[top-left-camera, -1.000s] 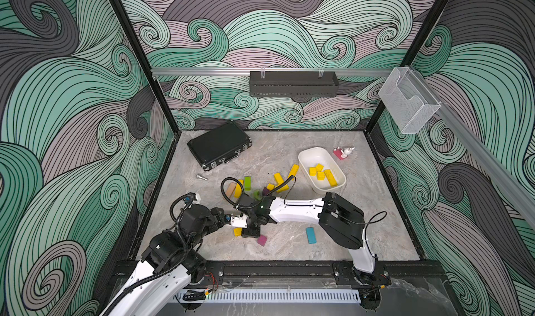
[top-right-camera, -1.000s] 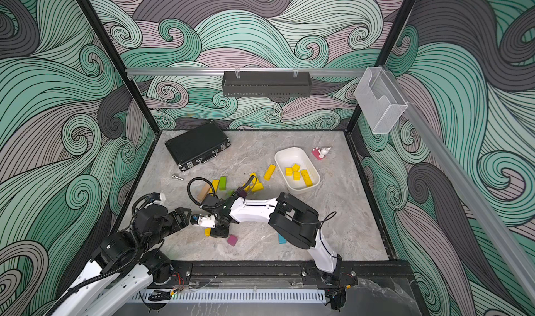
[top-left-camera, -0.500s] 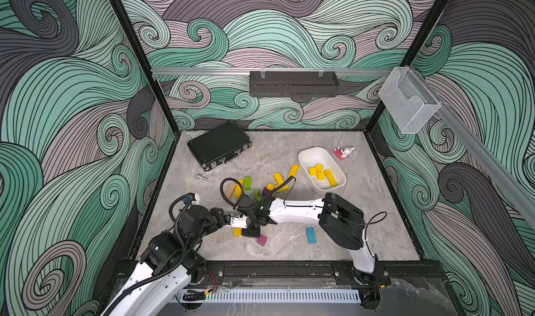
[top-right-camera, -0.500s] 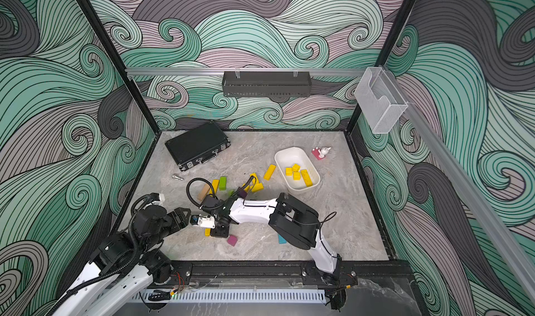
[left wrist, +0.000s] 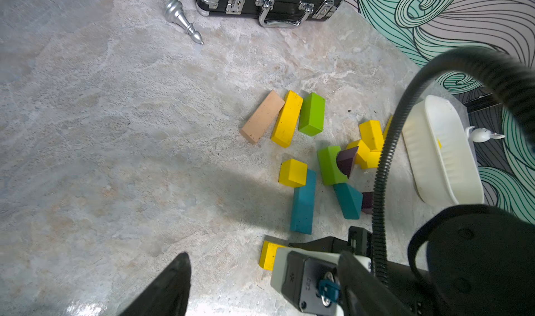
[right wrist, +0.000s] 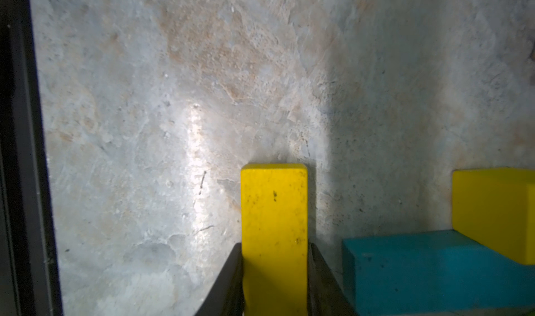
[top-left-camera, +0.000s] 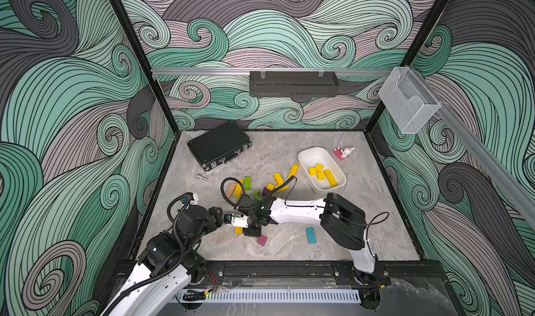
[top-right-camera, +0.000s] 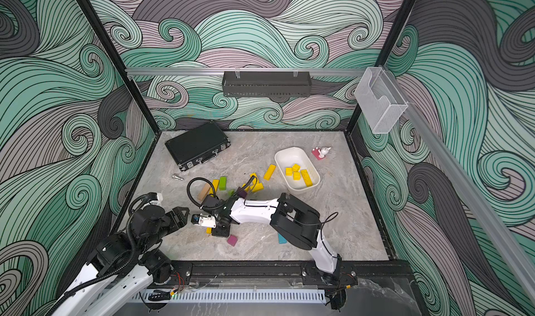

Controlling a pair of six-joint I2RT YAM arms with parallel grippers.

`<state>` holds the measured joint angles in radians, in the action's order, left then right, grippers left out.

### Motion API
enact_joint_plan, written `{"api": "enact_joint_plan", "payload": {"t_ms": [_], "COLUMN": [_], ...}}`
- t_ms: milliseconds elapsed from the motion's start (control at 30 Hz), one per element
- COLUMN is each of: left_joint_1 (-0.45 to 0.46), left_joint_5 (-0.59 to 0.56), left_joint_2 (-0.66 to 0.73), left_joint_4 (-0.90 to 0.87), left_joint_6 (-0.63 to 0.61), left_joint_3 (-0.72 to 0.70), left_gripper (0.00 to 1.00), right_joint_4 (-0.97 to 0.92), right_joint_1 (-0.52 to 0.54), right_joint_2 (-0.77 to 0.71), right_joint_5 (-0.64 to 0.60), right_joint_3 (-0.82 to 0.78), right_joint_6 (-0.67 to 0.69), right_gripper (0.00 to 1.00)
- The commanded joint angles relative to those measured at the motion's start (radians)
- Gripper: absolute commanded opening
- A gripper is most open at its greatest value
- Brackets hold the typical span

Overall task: Pick out the yellow building blocks
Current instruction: Pick up the building block from the center of the board.

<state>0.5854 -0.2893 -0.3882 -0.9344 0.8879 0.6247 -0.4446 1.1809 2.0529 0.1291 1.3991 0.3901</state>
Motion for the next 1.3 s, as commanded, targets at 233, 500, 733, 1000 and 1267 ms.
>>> {"api": "enact_joint_plan", "payload": {"t_ms": [233,500,733,1000,1267], "left_joint_1": [-0.003,-0.002,-0.002,-0.003,-0.002], "left_joint_5": [-0.062,-0.079,-0.103,-0.107,-0.043], "left_joint_2": [0.013,0.017,-0.028,-0.069,-0.135], "left_joint_4": [-0.022,-0.029,0.003,0.054,0.155], "left_joint_6": [-0.016,-0.025,-0.08,-0.118,-0.164], "left_joint_3": [0.037,0.052,0.099,0.132,0.119], "left_gripper": [0.78,0.78,0.78,0.78,0.78], "right_joint_4": [0.016,0.062,0.078,0.081,0.073], "right_joint_1": [0.003,-0.014,-0.057,-0.151,-0.245], "right_joint_2": [-0.066,-0.141,-0.226,-0.337,-0.444], "right_joint_5": [-0.029,0.01,0.022,0.0,-0.071], "right_joint_3": [-0.023,-0.034,-0.054,-0.117,-0.201], "right_joint_6": [0.0,-0.056,-0.098,-0.131,-0.161], "right_gripper": [0.25,0.24,0.24,0.24,0.24]}}
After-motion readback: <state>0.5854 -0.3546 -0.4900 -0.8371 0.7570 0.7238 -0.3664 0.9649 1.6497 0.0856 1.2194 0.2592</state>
